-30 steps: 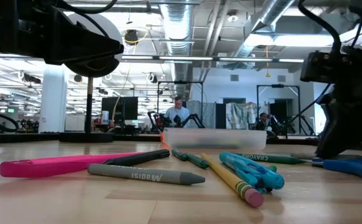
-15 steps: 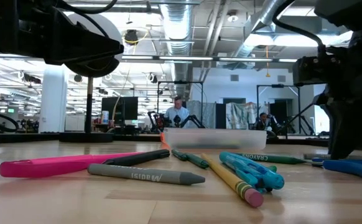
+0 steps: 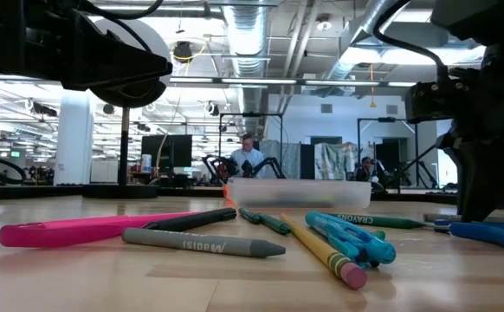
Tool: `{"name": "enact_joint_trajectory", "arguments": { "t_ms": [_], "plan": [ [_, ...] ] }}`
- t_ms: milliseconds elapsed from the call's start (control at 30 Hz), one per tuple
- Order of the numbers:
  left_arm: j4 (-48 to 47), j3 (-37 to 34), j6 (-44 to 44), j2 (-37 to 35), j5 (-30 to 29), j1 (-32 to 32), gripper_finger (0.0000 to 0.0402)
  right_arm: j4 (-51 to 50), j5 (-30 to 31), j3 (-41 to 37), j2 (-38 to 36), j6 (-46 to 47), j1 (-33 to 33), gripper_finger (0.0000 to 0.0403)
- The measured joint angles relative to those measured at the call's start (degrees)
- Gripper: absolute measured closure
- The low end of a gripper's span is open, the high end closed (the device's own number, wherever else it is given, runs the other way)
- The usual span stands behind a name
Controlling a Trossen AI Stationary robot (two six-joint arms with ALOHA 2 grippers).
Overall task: Pick & place school supplies into a supply box
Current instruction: Put the gray crayon into the orange supply box
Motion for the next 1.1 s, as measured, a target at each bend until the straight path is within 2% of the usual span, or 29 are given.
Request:
{"name": "enact_joint_trajectory", "arguments": {
  "t_ms": [233,433,667,1100],
  "plan": [
    [0.00,0.00,0.00,0.00,0.01,0.00,0.0271,0.04,-1.44,0.00,0.00,-0.01,-1.16,0.0349],
    [0.01,0.00,0.00,0.02,0.01,0.00,0.0271,-0.06,-2.57,0.09,-0.07,-1.87,-1.77,0.0392],
    [0.00,0.00,0.00,0.02,0.01,0.00,0.0271,-0.12,-2.32,0.09,-0.07,-4.33,-1.72,0.0392],
    [-1.25,0.02,-0.01,0.02,-0.04,0.00,0.0271,0.71,7.20,0.32,0.13,-13.56,0.87,0.0399]
  ]
}}
